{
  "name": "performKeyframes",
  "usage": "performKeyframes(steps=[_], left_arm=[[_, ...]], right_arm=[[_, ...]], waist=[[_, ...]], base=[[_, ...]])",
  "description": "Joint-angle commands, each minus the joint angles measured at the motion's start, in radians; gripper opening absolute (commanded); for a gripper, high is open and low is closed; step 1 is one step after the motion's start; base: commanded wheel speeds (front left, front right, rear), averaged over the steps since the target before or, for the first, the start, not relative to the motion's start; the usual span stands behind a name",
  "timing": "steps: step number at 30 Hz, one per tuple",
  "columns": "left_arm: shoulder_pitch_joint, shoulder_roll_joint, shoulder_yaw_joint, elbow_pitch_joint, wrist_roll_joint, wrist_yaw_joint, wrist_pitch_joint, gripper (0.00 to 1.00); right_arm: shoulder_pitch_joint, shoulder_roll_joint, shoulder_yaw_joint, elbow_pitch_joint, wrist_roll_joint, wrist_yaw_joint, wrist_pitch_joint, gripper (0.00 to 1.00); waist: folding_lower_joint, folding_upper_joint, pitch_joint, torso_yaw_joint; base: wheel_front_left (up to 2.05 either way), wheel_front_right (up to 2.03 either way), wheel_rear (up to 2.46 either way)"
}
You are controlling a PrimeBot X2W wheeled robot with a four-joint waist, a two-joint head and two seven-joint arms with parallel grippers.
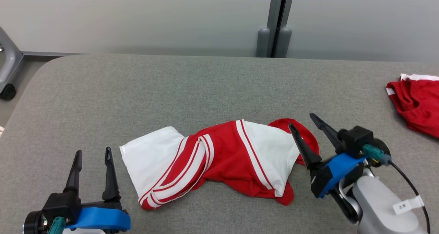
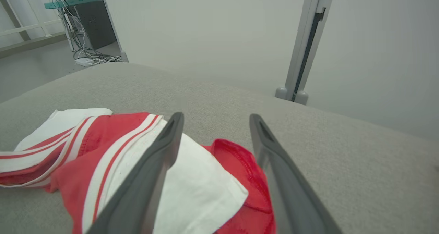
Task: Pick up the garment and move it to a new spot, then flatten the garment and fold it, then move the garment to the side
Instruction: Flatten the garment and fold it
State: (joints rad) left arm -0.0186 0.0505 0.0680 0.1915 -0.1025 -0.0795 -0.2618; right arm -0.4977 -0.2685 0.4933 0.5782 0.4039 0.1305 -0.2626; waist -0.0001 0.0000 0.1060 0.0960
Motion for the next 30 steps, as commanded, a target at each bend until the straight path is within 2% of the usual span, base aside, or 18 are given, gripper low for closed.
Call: performKeyframes(steps=[1,7,12,20,21,22,23,27,30], left_arm=[[0.007,0.0,0.004,-0.007,0.004,0.001,-0.004,1.0],[0.004,0.0,0.001,-0.019,0.004,0.001,-0.004,1.0],[-0.021,-0.001,-0.003,-0.02,0.007,-0.004,-0.004,1.0],[-0.055,-0.001,-0.023,-0.015,0.0,-0.006,-0.004,1.0],[-0.057,0.0,-0.025,-0.014,-0.001,-0.005,-0.004,1.0],[-0.058,0.0,-0.026,-0.012,-0.001,-0.005,-0.004,1.0],[-0.06,0.0,-0.027,-0.011,-0.002,-0.005,-0.004,1.0],[-0.053,-0.001,-0.017,-0.01,-0.001,-0.001,-0.004,1.0],[-0.038,0.0,-0.012,-0.007,0.003,0.004,-0.004,1.0]], right_arm=[[0.041,-0.004,-0.024,-0.011,-0.01,0.001,-0.003,1.0],[0.108,0.005,-0.105,-0.019,-0.062,0.001,0.009,1.0],[0.067,0.025,-0.125,0.013,-0.098,0.001,0.033,1.0],[-0.009,0.066,-0.11,0.191,-0.122,0.001,0.061,1.0],[-0.019,0.068,-0.104,0.213,-0.118,0.001,0.06,0.91],[-0.029,0.07,-0.099,0.235,-0.112,0.0,0.054,0.35],[-0.037,0.076,-0.093,0.247,-0.105,0.0,0.043,0.0],[-0.045,0.084,-0.073,0.264,-0.077,0.0,0.011,0.0],[-0.034,0.084,-0.053,0.232,-0.062,0.001,0.0,0.0]], waist=[[0.0001,0.0,0.003,-0.003],[0.0001,0.0,0.027,-0.007],[0.0001,0.0,0.053,0.002],[0.0001,0.0,0.095,0.033],[0.0001,0.0,0.098,0.035],[0.0001,0.0,0.1,0.038],[0.0001,0.0,0.102,0.039],[0.0001,0.0,0.097,0.032],[0.0001,0.0,0.081,0.022]], base=[[0.0,0.0,0.0],[0.0,0.0,0.0],[0.0,0.0,0.0],[0.0,0.0,0.0],[0.0,0.0,0.0],[0.0,0.0,0.0],[0.0,0.0,0.0],[0.0,0.0,0.0],[0.0,0.0,0.0]])
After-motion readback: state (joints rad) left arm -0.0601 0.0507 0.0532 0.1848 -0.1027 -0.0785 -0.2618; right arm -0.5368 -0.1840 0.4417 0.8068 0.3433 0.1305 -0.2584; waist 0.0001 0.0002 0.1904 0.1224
